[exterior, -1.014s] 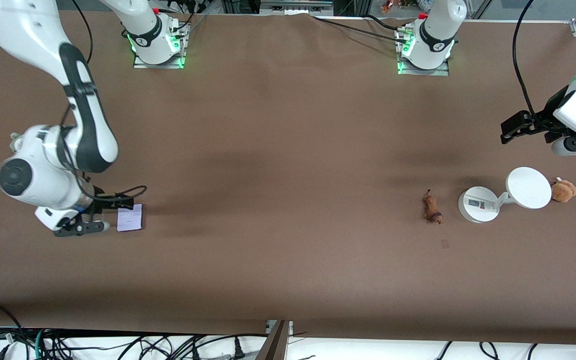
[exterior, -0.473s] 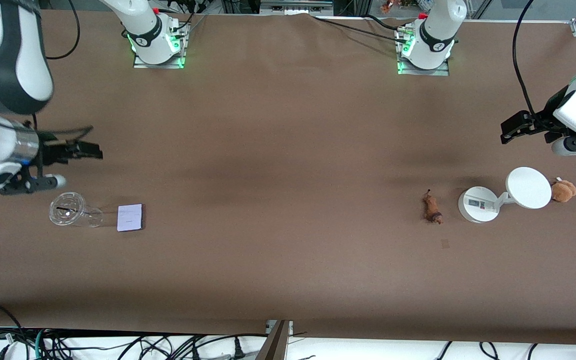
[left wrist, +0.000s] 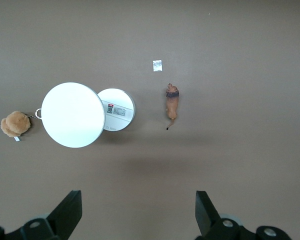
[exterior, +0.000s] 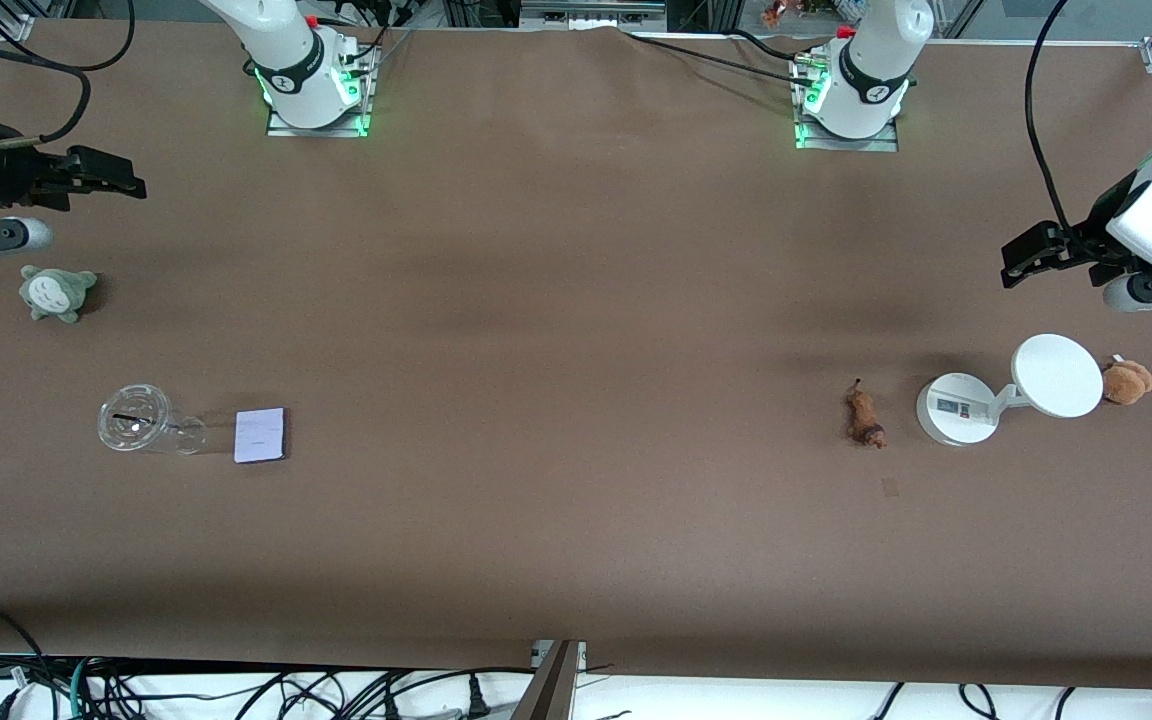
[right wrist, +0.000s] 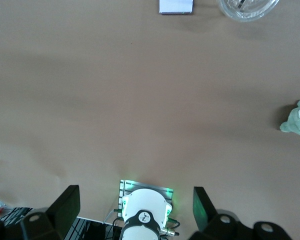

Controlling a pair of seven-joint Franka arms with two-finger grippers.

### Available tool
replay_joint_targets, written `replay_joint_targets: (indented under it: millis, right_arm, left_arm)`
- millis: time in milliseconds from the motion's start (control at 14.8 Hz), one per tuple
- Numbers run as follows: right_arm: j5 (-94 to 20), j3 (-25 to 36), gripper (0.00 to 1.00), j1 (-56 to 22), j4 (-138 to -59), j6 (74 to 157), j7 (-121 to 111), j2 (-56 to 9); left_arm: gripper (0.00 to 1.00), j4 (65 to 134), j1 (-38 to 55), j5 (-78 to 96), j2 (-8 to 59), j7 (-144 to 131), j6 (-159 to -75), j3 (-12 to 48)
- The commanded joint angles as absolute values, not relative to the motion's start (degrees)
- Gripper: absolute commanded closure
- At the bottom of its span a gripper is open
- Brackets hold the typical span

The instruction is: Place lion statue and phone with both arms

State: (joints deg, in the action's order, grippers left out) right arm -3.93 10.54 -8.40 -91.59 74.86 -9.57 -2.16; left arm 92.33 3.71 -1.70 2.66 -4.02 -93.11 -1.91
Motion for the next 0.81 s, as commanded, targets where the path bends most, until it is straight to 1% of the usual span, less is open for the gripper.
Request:
replay_joint_targets:
  millis: [0,405,608,676,743]
  right_arm:
    - [-2.47,9.67,0.0,-8.7,-92.72,74.27,-10.37,-1.67]
    - [-0.27,8.88,0.0,-10.11,-92.99,74.09,-9.41,-1.58]
    - [1.4,8.53,0.0,-9.23,-93.25,74.61,-9.4,-0.79]
    - [1.49,6.52,0.0,-6.18,-93.77,75.75,-9.4,-0.27]
    - [1.49,2.59,0.0,-1.72,-94.56,77.41,-9.4,0.52]
  left_arm:
    - [0.0,91.85,3.78,-1.93,2.64,-3.96,-93.16,-1.85]
    - [0.0,91.85,3.78,-1.93,2.72,-3.96,-93.16,-1.85]
    - [0.0,91.85,3.78,-1.93,2.64,-3.96,-93.16,-1.85]
    - [0.0,91.85,3.78,-1.93,2.72,-3.96,-93.16,-1.85]
    - [0.0,91.85,3.78,-1.93,2.72,-3.96,-93.16,-1.85]
